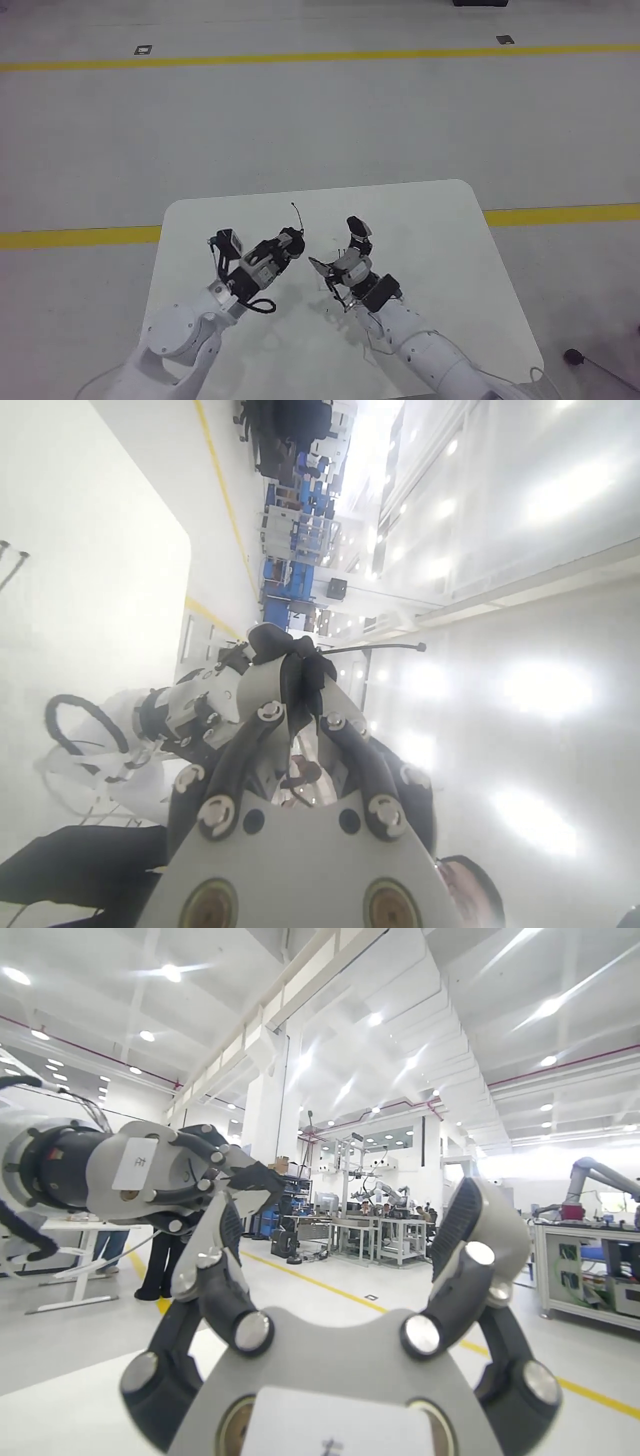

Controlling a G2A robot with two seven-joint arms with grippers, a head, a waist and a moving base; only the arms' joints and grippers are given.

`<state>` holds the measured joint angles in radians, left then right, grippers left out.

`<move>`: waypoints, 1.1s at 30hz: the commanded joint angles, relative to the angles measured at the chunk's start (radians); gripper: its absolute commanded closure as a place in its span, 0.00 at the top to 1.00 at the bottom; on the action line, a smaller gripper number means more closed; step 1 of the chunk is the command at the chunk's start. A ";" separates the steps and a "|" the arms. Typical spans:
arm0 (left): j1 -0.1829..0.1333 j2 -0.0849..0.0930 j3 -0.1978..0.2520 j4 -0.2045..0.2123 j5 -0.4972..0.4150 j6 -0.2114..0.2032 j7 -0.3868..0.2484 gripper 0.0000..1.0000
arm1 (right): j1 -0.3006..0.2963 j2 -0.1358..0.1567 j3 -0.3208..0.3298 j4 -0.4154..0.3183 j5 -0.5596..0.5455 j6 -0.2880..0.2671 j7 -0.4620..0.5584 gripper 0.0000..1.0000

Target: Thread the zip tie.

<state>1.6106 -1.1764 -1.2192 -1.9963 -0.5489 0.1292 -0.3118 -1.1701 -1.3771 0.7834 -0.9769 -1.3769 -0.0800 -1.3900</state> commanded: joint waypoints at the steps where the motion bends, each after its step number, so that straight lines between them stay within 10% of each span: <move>1: -0.001 -0.002 0.008 -0.003 -0.024 0.003 0.002 0.00 | 0.005 -0.005 -0.002 0.009 -0.012 0.013 0.000 1.00; 9: -0.010 -0.004 0.014 -0.019 -0.077 0.020 0.011 0.00 | 0.027 -0.028 -0.005 0.062 -0.020 0.082 0.000 1.00; 28: -0.010 -0.009 0.007 -0.024 -0.189 0.024 0.049 0.00 | -0.002 -0.030 0.034 0.002 0.002 0.028 0.032 1.00; 33: -0.012 -0.009 0.000 -0.025 -0.233 0.031 0.052 0.00 | 0.000 -0.035 0.041 0.000 0.003 0.014 0.026 0.61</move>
<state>1.5988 -1.1857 -1.2190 -2.0210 -0.7748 0.1612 -0.2599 -1.1705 -1.4111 0.8234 -0.9775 -1.3731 -0.0646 -1.3637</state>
